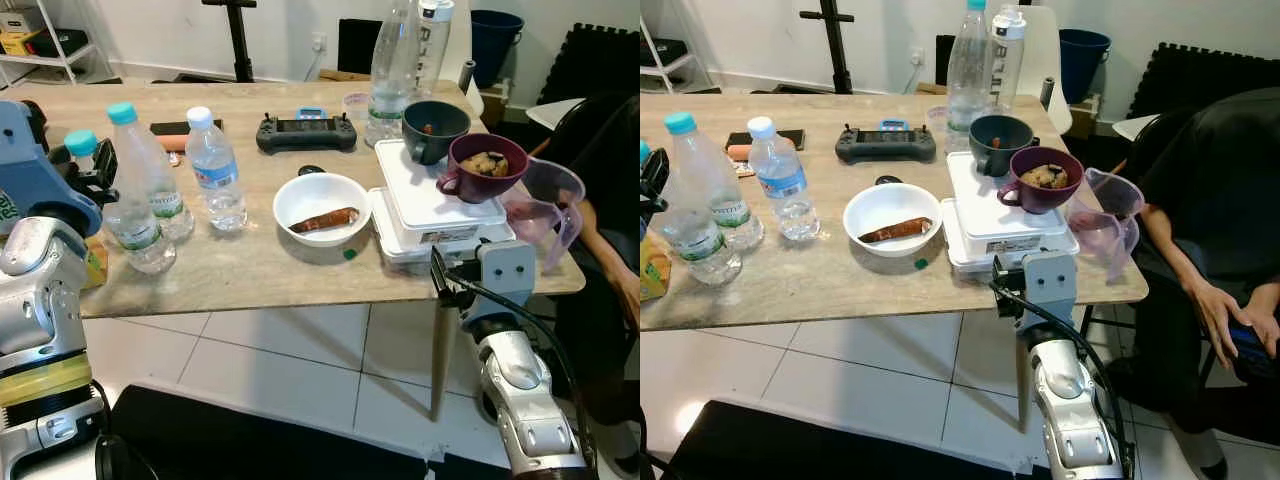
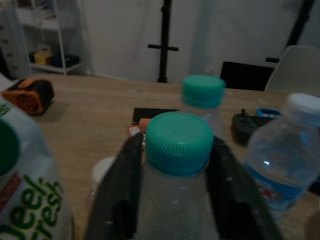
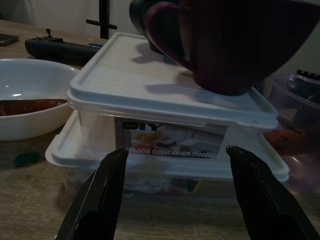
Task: Restocking fridge
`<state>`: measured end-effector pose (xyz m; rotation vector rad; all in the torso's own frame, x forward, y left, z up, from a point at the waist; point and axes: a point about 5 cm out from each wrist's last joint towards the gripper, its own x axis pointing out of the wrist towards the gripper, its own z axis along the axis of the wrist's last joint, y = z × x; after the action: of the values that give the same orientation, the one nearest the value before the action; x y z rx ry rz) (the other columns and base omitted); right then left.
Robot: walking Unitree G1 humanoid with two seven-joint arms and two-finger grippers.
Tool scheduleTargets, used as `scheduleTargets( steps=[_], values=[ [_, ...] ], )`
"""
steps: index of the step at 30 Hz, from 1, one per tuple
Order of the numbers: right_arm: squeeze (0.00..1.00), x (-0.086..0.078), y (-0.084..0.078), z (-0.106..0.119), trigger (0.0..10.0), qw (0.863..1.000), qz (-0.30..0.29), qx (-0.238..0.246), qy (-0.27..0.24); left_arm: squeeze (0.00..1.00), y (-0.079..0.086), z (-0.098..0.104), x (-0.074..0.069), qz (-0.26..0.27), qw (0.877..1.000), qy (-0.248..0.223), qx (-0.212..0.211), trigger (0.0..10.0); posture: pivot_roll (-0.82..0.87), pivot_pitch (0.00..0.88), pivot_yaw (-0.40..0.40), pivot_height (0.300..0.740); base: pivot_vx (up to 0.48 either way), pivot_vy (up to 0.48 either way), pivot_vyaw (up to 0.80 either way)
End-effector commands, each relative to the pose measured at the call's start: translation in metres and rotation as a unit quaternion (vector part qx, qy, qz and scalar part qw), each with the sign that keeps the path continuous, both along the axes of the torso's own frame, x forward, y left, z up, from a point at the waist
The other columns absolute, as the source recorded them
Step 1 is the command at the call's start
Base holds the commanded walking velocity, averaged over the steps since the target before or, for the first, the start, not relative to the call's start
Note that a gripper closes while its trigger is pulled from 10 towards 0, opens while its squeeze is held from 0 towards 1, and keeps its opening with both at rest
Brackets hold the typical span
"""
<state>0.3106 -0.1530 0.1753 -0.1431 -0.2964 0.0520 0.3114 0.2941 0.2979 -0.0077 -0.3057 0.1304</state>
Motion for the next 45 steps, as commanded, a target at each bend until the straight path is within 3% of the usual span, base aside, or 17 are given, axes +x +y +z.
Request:
scheduleTargets(
  steps=[1, 6, 7, 8, 9, 12, 14, 19, 20, 21, 24, 27, 32, 35, 38, 41, 45],
  values=[
    [0.00, -0.003, -0.003, -0.003, 10.0, 1.000, -0.008, 0.001, 0.006, 0.00, 0.001, 0.004, -0.007, -0.001, 1.000, 0.001, 0.031, 0.0, -0.03, 0.190, 0.029, 0.707, 0.000, 0.000, 0.00],
    [0.00, -0.001, -0.003, -0.002, 10.0, 1.000, -0.008, 0.001, 0.005, 0.00, -0.005, 0.003, -0.012, -0.015, 0.999, 0.004, 0.039, 0.0, -0.02, 0.188, 0.031, 0.707, 0.000, 0.000, 0.00],
    [0.00, -0.001, -0.003, -0.002, 10.0, 1.000, -0.008, 0.001, 0.005, 0.00, -0.007, 0.003, -0.013, -0.017, 0.999, 0.003, 0.039, 3.4, -0.02, 0.188, 0.031, 0.707, 0.000, 0.000, 0.00],
    [0.00, -0.001, -0.003, -0.002, 10.0, 1.000, -0.008, 0.001, 0.005, 0.00, -0.007, 0.003, -0.013, -0.017, 0.999, 0.003, 0.039, 3.4, -0.02, 0.188, 0.031, 0.707, 0.000, 0.000, 0.00],
    [0.00, -0.001, -0.003, -0.002, 10.0, 1.000, -0.007, 0.001, 0.005, 0.00, -0.007, 0.004, -0.014, -0.018, 0.999, 0.002, 0.038, 10.0, -0.02, 0.188, 0.032, 0.707, 0.000, 0.000, 0.00],
    [0.00, -0.001, -0.003, -0.002, 10.0, 1.000, -0.007, 0.001, 0.005, 0.00, -0.012, 0.009, -0.014, -0.029, 0.999, -0.006, 0.031, 10.0, -0.02, 0.188, 0.031, 0.707, 0.000, 0.000, 0.00],
    [0.00, 0.000, -0.002, -0.001, 10.0, 1.000, -0.006, 0.002, 0.004, 0.00, -0.025, 0.019, -0.014, -0.065, 0.997, -0.020, 0.019, 10.0, -0.02, 0.186, 0.036, 0.707, 0.000, 0.000, 0.00],
    [0.00, 0.000, -0.002, -0.001, 10.0, 1.000, -0.008, 0.003, 0.002, 0.00, -0.037, 0.026, -0.011, -0.111, 0.994, -0.021, 0.005, 10.0, -0.02, 0.184, 0.041, 0.707, 0.000, 0.000, 0.00],
    [0.00, 0.000, -0.002, -0.003, 10.0, 1.000, -0.010, 0.003, 0.007, 0.00, -0.052, 0.032, -0.009, -0.171, 0.985, -0.010, 0.010, 10.0, -0.02, 0.182, 0.044, 0.707, 0.000, 0.000, 0.00],
    [0.00, 0.000, -0.003, -0.005, 10.0, 1.000, -0.010, 0.002, 0.010, 0.00, -0.057, 0.032, -0.009, -0.192, 0.981, -0.005, 0.015, 10.0, -0.02, 0.182, 0.044, 0.707, 0.000, 0.000, 0.00],
    [0.00, 0.000, -0.003, -0.006, 10.0, 1.000, -0.009, 0.002, 0.013, 0.00, -0.065, 0.032, -0.007, -0.219, 0.976, 0.006, 0.012, 10.0, -0.02, 0.182, 0.045, 0.707, 0.000, 0.000, 0.00],
    [0.00, 0.000, -0.003, -0.006, 10.0, 1.000, -0.006, 0.001, 0.014, 0.00, -0.084, 0.026, -0.003, -0.272, 0.962, 0.021, 0.011, 10.0, -0.02, 0.185, 0.045, 0.707, 0.000, 0.000, 0.00],
    [0.00, 0.001, -0.002, -0.004, 10.0, 1.000, -0.004, 0.001, 0.009, 0.00, -0.097, 0.021, 0.004, -0.290, 0.957, 0.025, 0.011, 10.0, -0.03, 0.189, 0.046, 0.707, 0.000, 0.000, 0.00],
    [0.00, 0.001, -0.001, 0.003, 10.0, 1.000, 0.000, 0.000, -0.003, 0.00, -0.123, 0.015, 0.017, -0.310, 0.950, 0.015, 0.035, 10.0, -0.04, 0.198, 0.040, 0.707, 0.000, 0.000, 0.00],
    [0.00, 0.000, -0.001, 0.004, 10.0, 1.000, 0.000, -0.001, -0.006, 0.00, -0.135, 0.015, 0.024, -0.318, 0.947, 0.012, 0.050, 10.0, -0.05, 0.204, 0.038, 0.707, 0.000, 0.000, 0.00],
    [0.00, -0.001, 0.000, 0.005, 10.0, 1.000, 0.002, 0.000, -0.007, 0.00, -0.157, 0.013, 0.033, -0.343, 0.936, 0.018, 0.082, 10.0, -0.05, 0.208, 0.036, 0.707, 0.000, 0.000, 0.00],
    [0.00, -0.001, 0.005, 0.007, 10.0, 1.000, 0.006, 0.001, -0.010, 0.00, -0.168, 0.010, 0.039, -0.342, 0.931, 0.019, 0.124, 10.0, -0.05, 0.215, 0.039, 0.707, 0.000, 0.000, 0.00]
  ],
)
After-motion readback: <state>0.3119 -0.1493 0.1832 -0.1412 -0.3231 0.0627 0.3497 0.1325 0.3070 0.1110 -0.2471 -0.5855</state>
